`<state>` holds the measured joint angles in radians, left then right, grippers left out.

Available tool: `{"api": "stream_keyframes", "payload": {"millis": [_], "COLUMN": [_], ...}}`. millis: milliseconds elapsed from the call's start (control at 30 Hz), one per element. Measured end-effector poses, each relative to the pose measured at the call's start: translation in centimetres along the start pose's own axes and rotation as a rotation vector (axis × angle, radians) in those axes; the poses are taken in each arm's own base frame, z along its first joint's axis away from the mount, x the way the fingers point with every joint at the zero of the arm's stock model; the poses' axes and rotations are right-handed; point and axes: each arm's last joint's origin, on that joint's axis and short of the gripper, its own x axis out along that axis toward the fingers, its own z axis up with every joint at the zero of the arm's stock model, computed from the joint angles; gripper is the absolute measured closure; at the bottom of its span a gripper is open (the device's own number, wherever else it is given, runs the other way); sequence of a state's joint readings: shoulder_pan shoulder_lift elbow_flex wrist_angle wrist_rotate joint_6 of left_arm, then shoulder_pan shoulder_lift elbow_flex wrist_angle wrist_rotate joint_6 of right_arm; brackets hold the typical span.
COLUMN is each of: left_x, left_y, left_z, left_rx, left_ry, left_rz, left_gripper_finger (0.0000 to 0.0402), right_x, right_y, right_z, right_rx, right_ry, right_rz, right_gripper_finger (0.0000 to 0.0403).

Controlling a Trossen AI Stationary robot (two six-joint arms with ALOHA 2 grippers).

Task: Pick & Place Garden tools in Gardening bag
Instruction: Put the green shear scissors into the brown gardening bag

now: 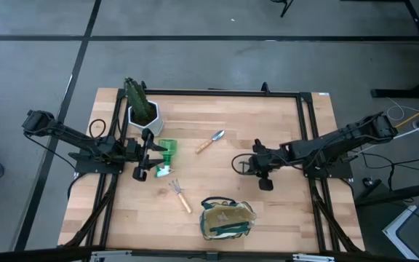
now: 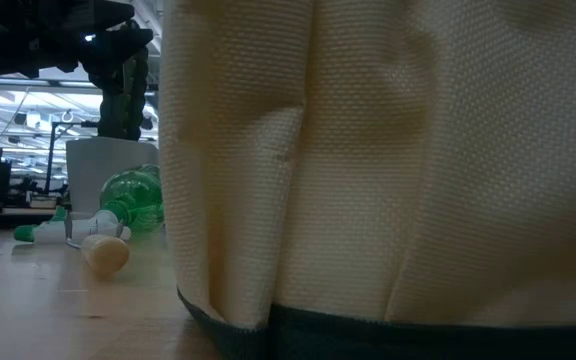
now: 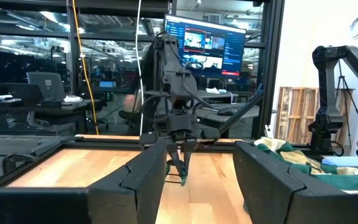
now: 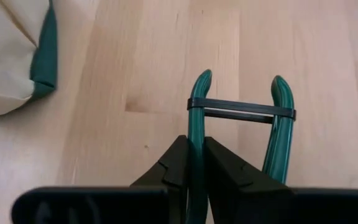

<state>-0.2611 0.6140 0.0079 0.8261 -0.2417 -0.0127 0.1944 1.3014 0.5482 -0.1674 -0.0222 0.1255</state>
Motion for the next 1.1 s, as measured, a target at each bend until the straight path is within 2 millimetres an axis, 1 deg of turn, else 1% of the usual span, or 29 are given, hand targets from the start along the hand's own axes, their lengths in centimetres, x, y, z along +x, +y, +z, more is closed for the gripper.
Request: {"api": "stream_keyframes", "payload": {"millis": [233,433,633,733,867,1100], "left_x": [0.0,0.0,0.0,0.0,0.0,0.0], "left_y": [0.0,0.0,0.0,0.0,0.0,0.0], "left_z": [0.0,0.0,0.0,0.0,0.0,0.0], "left_rx": [0.000,0.000,0.000,0.000,0.000,0.000], "left_ry": [0.000,0.000,0.000,0.000,0.000,-0.001], "left_rz": [0.000,0.000,0.000,0.000,0.000,0.000], "left_gripper_finger": [0.0219,0.0219,0.0219,0.0219,0.0219,0.0219], "right_x": [-1.3,-3.0,-4.3,-4.7,-4.9,-5.4], "right_y": [0.4,0.7,0.9,1.1,2.0,4.4], "right_z": [2.6,5.2,7.3,8.0,8.6,9.8], "right_rx": [-0.046,-0.090,-0.124,-0.129,-0.143,-0.212], "right_ry": [-0.012,-0.012,-0.071,-0.105,-0.159,-0.320], "right_rz": [-0.002,-0.029,-0.043,-0.036,0.033,0.160], "right_gripper_finger": [0.0361,0.0361,0.0361,0.0361,0.0361,0.0361]}}
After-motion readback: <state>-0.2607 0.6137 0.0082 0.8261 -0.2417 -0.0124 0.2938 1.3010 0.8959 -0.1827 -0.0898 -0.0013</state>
